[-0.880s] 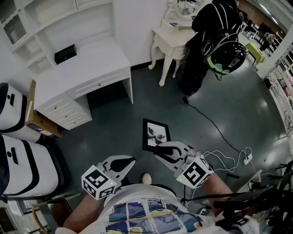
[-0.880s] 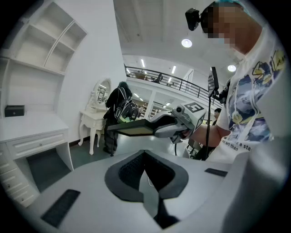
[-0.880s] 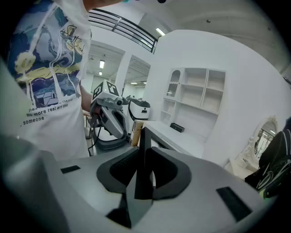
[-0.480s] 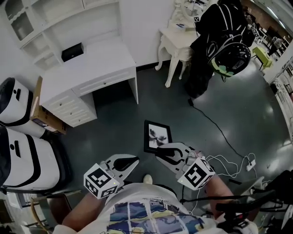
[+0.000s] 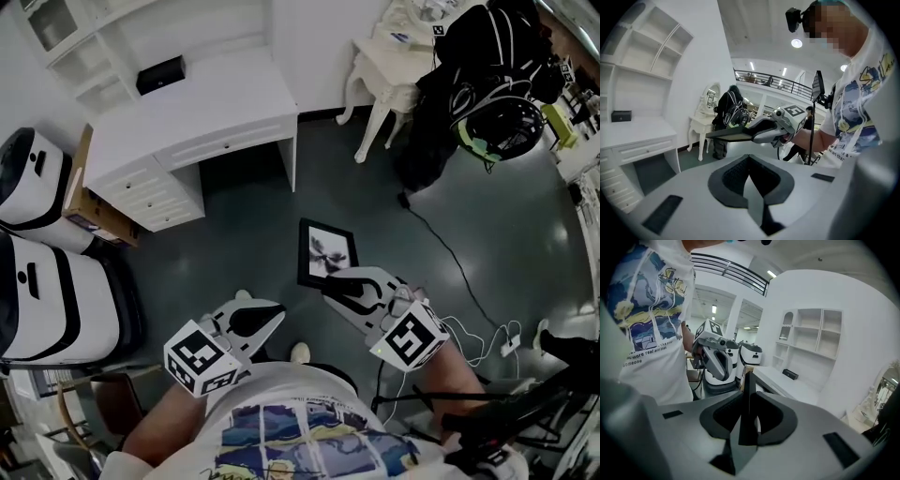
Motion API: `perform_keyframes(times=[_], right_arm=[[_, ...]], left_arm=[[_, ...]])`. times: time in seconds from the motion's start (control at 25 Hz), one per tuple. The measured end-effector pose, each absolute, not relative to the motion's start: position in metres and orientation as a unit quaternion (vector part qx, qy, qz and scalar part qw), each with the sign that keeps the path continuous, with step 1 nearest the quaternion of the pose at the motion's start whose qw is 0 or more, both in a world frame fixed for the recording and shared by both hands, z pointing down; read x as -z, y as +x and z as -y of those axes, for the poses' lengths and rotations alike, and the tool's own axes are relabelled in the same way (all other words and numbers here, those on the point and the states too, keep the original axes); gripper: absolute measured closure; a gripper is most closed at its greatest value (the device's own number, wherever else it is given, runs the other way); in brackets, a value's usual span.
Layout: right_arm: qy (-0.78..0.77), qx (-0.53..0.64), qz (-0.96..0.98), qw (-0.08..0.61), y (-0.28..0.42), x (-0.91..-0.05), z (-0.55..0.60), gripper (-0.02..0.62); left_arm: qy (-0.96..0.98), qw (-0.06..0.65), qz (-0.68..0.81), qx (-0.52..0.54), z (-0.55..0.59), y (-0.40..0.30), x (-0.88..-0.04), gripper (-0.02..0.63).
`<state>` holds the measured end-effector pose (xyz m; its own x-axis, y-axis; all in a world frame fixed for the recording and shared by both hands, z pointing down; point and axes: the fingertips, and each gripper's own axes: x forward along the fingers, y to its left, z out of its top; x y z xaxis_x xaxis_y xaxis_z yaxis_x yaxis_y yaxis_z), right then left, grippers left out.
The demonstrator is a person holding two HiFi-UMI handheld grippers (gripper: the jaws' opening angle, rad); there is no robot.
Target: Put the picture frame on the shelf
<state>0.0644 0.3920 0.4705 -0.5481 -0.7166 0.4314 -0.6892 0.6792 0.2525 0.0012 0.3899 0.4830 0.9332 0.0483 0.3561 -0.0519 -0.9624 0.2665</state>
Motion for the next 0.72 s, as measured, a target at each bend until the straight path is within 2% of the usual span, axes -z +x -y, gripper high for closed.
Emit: perform_keyframes(times=[0.44, 0.72], right_arm=[[0.411, 0.033, 0.864, 0.288, 0.060, -0.446, -0.250, 0.491], [0.403, 0.061, 0.853, 0.325, 0.050, -0.418, -0.137, 0.491]], left_arm=[[0.979, 0.131, -0.037, -0.154, -0.239, 0.003, -0.464, 0.594], [0.982, 0.114, -0.036, -0.145, -0.129, -0.023, -0.445, 0.594]])
